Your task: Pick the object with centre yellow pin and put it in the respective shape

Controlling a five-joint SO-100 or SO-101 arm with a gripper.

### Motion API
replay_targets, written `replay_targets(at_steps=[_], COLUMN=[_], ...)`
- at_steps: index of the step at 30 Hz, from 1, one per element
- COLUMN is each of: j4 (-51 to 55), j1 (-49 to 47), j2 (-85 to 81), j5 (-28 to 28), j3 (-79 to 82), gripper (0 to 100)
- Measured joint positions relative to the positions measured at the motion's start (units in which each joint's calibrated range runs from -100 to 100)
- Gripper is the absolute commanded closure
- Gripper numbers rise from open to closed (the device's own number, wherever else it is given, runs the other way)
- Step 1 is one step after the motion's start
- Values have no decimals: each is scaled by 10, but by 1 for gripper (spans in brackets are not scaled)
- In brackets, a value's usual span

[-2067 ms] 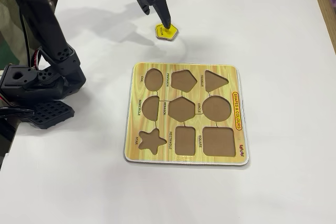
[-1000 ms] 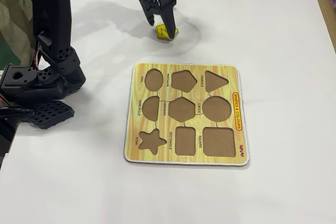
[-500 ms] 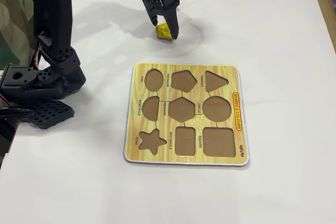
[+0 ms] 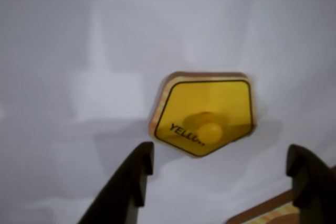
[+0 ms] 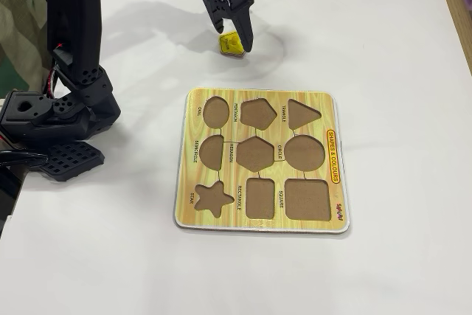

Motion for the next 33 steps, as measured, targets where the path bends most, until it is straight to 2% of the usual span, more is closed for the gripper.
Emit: replay_targets(at_steps=[6,18,24,33], j4=[-34,-37,-37,-38], j1=[0,0,0,1], j2=[0,31,34,34], j5=[2,-1,0,2], j3=[0,0,-2,-9], gripper=[72,72,83,83])
